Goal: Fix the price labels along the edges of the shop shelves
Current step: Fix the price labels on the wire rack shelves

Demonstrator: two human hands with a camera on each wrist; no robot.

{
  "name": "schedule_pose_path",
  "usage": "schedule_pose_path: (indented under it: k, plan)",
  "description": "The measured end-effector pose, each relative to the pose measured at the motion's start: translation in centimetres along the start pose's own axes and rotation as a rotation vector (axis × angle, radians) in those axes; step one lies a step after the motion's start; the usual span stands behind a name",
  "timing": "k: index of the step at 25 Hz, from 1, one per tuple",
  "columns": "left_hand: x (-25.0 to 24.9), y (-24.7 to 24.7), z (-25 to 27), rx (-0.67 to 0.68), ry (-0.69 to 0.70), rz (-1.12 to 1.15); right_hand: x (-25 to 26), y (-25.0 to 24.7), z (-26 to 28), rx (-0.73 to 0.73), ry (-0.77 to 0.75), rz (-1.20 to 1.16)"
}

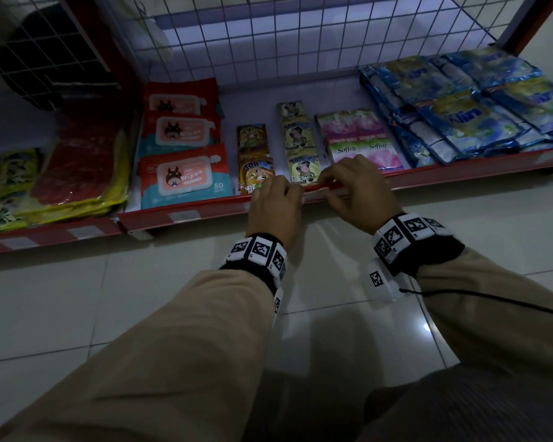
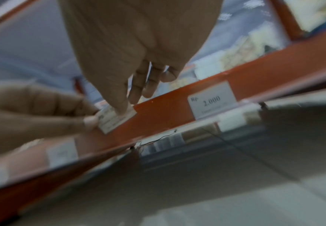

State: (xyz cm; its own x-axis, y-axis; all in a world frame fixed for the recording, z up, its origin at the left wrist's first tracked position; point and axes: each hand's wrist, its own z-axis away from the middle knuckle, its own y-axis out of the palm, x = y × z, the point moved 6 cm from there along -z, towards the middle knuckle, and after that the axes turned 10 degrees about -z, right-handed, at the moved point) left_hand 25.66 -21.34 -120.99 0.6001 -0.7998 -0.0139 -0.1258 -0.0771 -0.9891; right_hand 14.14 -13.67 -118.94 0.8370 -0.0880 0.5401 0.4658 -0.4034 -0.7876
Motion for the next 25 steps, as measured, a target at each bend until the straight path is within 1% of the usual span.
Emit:
schedule_pose_path:
  k: [2,5,10,14,17,21,25]
  plan:
    - [-0.2,0.0,-0.2,0.013,0.027,-0.053,0.4,0.4,0.0,0.047,-0.05,0.105]
    - [-0.3,0.2,-0.4,0.034,0.05,-0.104,0.2,1.0,-0.1,0.083,-0.055,0.178]
    - [-0.4,0.3,-0.6,0.038,0.078,-0.145,-0.1,1.4,0.3,0.061,-0.015,0.167]
    - [-0.3,0.4,-0.3,0.028,0.082,-0.127,-0.1,1.4,0.2,0.093,-0.008,0.194]
    - [-0.3,0.5,-0.4,0.022,0.084,-0.115,0.0,1.2,0.4,0.087,-0.016,0.196]
    - [-0.3,0.6,-0.6,0.036,0.081,-0.119,-0.1,1.4,0.4,0.109,0.012,0.218]
    - [-0.3,0.7,-0.1,0.02,0.093,-0.102,0.0,1.4,0.7,0.076,0.002,0.213]
